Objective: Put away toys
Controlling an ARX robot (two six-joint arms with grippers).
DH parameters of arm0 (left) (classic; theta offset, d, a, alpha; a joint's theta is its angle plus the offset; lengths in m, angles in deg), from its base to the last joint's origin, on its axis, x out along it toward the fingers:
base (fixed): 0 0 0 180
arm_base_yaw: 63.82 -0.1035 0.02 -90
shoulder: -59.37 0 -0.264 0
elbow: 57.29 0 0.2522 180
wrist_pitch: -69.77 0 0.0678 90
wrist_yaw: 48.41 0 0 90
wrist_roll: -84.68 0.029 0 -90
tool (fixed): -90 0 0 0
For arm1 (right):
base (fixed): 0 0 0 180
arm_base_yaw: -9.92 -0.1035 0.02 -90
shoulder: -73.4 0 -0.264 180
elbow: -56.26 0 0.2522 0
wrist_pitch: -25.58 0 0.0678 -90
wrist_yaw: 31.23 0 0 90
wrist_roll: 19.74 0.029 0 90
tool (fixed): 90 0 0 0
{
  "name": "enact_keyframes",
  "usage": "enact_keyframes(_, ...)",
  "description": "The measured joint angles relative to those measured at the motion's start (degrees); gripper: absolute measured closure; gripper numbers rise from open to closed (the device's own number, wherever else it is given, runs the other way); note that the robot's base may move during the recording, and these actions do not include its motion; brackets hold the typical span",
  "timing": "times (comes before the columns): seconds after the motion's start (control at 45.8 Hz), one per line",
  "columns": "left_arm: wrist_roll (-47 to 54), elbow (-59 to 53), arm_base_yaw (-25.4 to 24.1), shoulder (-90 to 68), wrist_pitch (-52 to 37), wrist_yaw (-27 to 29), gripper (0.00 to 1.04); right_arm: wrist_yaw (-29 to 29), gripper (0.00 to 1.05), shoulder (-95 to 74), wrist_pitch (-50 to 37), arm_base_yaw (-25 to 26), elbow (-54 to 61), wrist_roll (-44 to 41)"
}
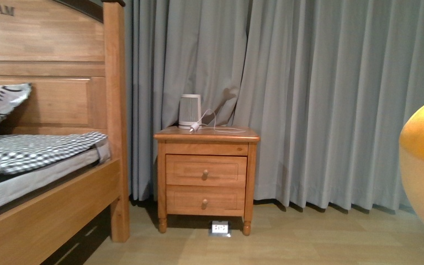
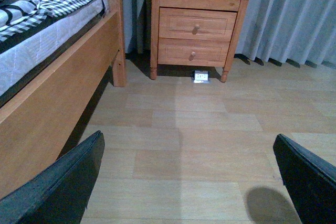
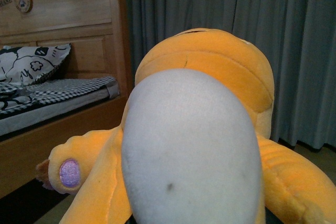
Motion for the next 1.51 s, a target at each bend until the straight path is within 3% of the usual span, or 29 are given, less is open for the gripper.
enact_keyframes(1.507,0.0,0.0,0.0,0.0,0.0,0.0,0.06,0.0,0.95,0.0,0.0,0.0,0.0,0.0)
